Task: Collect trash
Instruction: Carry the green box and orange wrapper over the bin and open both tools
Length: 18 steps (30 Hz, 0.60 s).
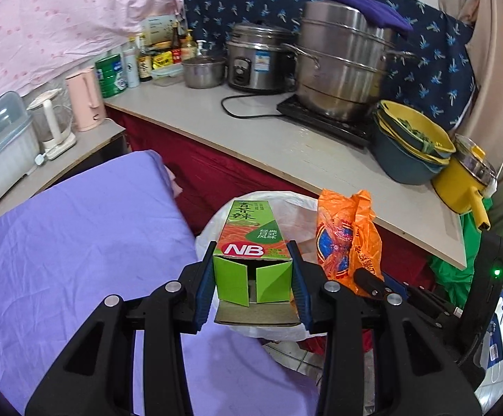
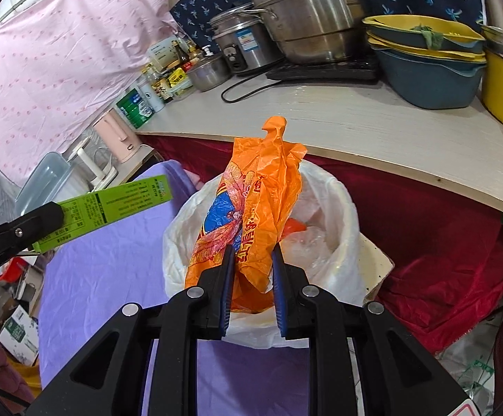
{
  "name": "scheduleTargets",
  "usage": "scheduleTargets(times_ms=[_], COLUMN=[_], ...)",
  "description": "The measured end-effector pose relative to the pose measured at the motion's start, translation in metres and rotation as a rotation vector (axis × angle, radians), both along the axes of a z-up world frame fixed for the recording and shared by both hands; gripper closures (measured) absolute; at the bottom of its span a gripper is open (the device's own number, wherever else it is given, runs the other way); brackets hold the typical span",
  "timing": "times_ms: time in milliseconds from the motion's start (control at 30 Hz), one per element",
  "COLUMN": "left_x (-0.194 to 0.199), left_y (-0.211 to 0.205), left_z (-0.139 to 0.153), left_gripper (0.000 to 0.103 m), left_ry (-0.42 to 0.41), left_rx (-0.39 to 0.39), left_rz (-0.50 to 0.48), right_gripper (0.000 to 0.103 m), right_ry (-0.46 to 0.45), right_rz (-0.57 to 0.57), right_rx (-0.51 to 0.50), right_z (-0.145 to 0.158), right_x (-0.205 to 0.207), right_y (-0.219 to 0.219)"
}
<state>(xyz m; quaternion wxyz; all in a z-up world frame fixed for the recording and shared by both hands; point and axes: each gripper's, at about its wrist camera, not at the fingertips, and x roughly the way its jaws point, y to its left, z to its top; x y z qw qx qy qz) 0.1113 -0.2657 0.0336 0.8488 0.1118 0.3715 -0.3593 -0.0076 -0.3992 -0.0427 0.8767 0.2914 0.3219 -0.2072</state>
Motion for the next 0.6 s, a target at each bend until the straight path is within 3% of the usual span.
scheduleTargets(times_ms=[500, 567, 600], left_x=[0.015, 0.018, 0.020], left_y=[-0.041, -0.041, -0.041], left_z=[-0.021, -0.022, -0.022], left_gripper=[0.066, 0.064, 0.059], left_ry=[0.041, 0.039, 0.038], left_rx=[0.034, 0.027, 0.020], left_rz=[-0.017, -0.005, 0.005], right_gripper=[0.079, 0.076, 0.065], right_ry=[0.038, 0.037, 0.034], right_rz=[0.018, 0.016, 0.011], right_rx=[0.016, 0.005, 0.000], right_z=[-0.018, -0.018, -0.018], right_x=[0.022, 0.028, 0.030], right_y=[-0.015, -0.015, -0.016])
